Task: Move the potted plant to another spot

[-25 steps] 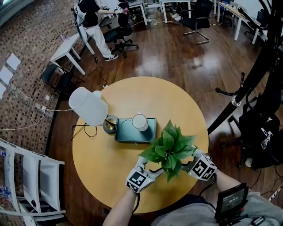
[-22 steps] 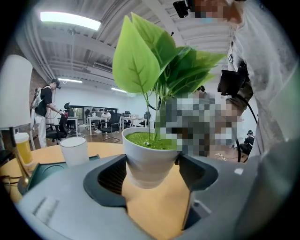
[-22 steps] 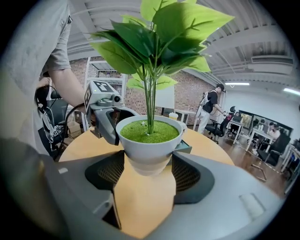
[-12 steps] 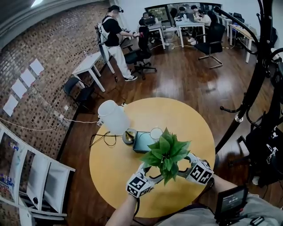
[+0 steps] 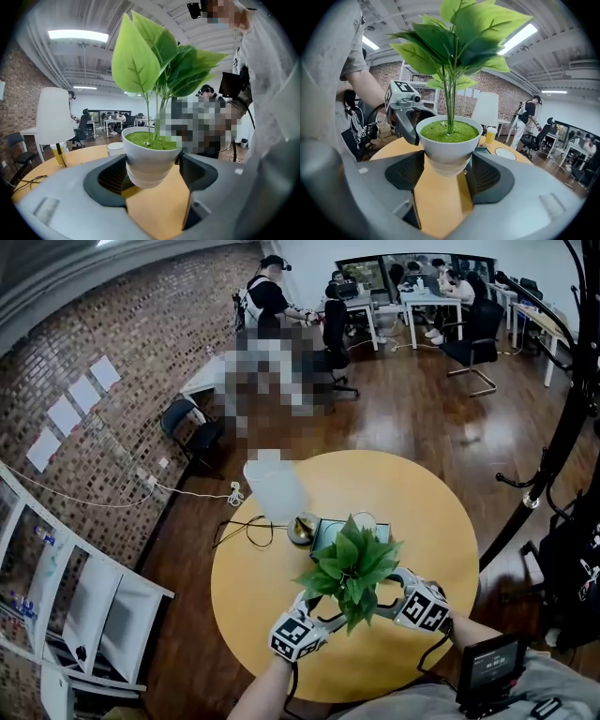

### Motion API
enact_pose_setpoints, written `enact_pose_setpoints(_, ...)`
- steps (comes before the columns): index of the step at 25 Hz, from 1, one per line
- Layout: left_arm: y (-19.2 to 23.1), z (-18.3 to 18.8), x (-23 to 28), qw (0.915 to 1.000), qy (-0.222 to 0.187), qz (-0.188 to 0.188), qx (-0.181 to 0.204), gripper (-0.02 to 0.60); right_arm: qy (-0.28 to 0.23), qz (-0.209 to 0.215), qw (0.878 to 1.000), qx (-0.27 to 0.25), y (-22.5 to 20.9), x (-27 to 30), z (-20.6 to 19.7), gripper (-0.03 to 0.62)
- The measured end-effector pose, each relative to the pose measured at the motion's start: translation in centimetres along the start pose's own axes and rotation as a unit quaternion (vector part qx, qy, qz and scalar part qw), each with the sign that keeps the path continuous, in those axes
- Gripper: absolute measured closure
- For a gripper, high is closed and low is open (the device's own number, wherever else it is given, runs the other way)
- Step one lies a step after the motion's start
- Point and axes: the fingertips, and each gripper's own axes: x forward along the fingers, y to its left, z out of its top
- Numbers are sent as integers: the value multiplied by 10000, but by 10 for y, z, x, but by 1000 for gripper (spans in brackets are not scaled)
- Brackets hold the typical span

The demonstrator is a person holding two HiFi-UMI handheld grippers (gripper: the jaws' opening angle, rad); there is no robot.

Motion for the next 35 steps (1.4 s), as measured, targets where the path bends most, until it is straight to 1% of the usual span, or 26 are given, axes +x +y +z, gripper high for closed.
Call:
enact_pose_setpoints(4, 46, -9, -43, 10000, -32, -68, -19, 224, 62, -72, 10000, 17, 6, 54, 34, 266)
enact_pose_setpoints(7, 66, -18, -64, 9997, 2, -233, -4, 224, 79, -195, 9997, 153, 14, 81, 46, 266)
enact_pose_setpoints(12, 86, -31, -70, 9992, 92, -393, 60, 224, 70, -352, 9989, 305, 13, 105, 45, 267)
enact_pose_setpoints(20, 126, -61, -106, 9976, 132, -678, -80, 224, 320, -463, 9971, 504, 28, 163, 57, 267)
enact_pose_setpoints(24, 140, -74, -117, 9970, 153, -745, -155, 224, 393, -463, 9964, 583, 33, 184, 57, 267)
enact_pose_setpoints(35, 172, -115, -120, 9953, 270, -863, -349, 224, 568, -420, 9945, 774, 33, 232, 38, 267)
